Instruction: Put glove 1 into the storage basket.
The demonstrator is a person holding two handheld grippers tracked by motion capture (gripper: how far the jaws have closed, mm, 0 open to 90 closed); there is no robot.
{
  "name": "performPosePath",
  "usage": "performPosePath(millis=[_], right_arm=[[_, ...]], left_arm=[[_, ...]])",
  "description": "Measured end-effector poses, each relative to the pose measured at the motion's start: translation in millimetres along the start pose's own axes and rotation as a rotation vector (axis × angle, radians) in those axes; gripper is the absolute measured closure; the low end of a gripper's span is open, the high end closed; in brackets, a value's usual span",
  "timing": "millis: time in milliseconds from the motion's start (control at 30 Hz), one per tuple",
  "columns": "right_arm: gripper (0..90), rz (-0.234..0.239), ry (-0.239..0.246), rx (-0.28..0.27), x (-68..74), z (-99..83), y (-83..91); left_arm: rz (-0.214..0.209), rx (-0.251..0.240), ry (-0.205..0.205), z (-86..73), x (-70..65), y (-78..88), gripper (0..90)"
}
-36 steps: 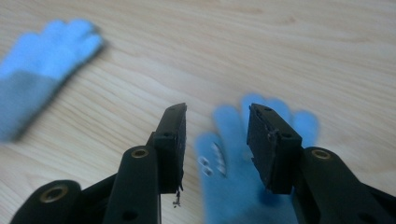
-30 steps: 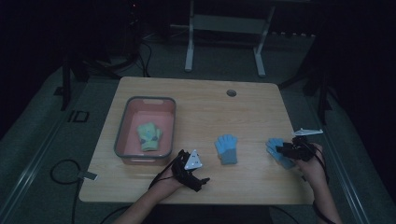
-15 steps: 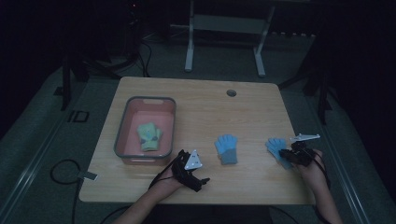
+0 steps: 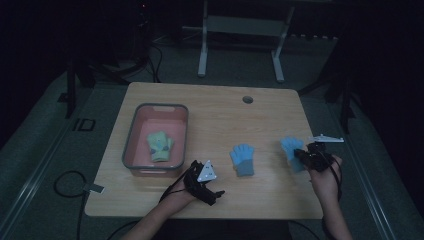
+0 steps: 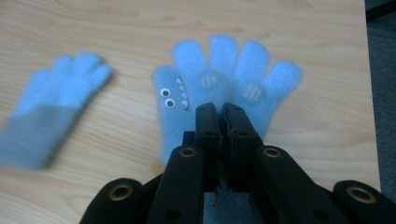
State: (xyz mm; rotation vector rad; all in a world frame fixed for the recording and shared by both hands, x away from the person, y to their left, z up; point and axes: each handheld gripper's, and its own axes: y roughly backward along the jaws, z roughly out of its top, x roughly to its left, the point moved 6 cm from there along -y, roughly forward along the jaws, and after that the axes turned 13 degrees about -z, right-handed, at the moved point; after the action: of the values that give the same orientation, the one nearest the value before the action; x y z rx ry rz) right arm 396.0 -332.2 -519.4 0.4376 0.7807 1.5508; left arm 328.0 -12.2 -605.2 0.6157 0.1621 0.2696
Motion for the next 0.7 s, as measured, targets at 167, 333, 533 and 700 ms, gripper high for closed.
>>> performPosePath(millis=[167,333,533,700], right_arm=[[85.9,-0.017,-0.062,-0.021,19.7,11.5,9.4],[85.9,-0.049,-0.103,-0.009,33.4,7.7,4.1],[85.9,-0.085,-0.106,0.028,49.9,-4.0,-17.3],[85.8,-0.115,-0.107,0.045,58.7,-9.5,-32.9]], left_arm=[[0.0,-0.001,-0.006,0.6,0.1,1.2,2.7],[0.001,-0.004,-0.012,1.7,-0.8,2.2,2.7],[0.003,-0.012,-0.014,2.8,-1.8,2.6,2.7],[0.005,-0.004,-0.023,2.7,-2.9,2.3,2.7]])
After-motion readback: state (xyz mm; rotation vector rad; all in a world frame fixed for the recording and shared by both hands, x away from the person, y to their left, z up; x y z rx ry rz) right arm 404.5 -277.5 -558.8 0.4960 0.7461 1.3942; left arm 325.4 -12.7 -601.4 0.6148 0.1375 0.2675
